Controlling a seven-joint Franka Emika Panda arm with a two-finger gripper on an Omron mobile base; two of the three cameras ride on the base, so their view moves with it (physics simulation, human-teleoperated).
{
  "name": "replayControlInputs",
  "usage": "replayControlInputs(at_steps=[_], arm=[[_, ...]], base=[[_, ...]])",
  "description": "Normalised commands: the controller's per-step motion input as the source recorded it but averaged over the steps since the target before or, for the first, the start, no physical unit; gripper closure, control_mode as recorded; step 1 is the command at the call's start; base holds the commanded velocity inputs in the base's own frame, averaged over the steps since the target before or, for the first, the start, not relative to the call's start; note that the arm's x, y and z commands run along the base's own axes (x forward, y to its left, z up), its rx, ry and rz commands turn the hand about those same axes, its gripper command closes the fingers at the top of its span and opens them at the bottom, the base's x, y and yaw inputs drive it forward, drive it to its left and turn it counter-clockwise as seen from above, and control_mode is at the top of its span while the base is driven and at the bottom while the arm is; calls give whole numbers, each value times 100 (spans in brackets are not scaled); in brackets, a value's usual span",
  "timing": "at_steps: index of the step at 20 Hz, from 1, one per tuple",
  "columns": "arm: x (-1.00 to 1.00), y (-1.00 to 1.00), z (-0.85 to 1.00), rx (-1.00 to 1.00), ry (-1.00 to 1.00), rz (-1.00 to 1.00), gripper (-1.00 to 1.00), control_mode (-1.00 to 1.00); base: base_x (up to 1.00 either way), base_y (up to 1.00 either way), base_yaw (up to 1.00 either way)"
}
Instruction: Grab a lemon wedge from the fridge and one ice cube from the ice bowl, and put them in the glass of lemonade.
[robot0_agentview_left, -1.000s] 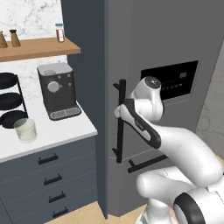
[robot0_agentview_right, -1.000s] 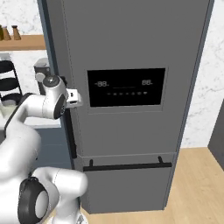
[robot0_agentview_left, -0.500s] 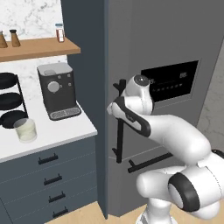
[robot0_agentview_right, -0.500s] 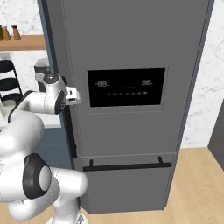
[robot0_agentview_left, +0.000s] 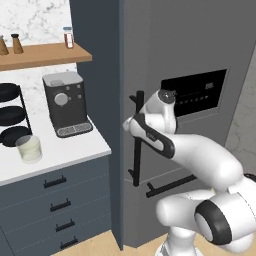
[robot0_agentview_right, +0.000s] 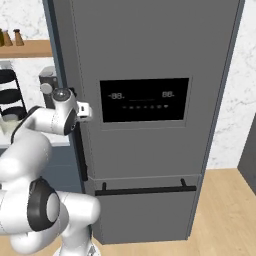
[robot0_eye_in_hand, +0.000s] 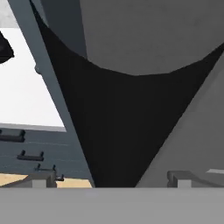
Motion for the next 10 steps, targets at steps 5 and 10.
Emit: replayControlInputs(at_steps=[5,10], arm=[[29,0,1,3,-6,0,-100,-100],[45,0,1,0,0,0,-100,-100]], base=[[0,0,0],[0,0,0]])
